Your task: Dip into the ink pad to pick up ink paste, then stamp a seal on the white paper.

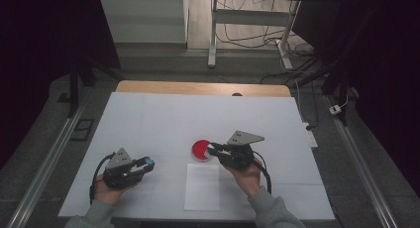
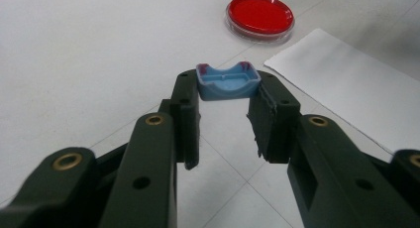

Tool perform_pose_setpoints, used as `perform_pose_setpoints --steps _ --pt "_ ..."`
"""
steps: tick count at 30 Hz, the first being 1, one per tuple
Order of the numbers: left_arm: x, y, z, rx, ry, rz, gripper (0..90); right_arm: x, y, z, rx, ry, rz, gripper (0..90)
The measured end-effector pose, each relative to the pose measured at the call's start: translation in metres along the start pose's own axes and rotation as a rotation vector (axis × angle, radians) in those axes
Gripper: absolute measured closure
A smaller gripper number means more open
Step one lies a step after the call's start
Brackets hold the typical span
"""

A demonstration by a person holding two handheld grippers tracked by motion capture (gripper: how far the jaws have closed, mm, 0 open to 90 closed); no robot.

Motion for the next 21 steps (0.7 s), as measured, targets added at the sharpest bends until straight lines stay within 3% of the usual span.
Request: perform_pose_setpoints --steps 21 --pt "-0.0001 -0.0003 -0.001 0.003 0.0 0.002 65.4 -0.0079 0.0077 0.0089 -0.026 -0.004 -0.019 75.4"
Point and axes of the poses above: each handheld gripper's, and its own axes: y roughly backward along the jaws, z roughly out of its underside, x roughly to its right, the point moved 4 cm from there along -y, roughly forward along the jaws, and after that the axes turned 15 degrees about x, right-handed, at the moved point
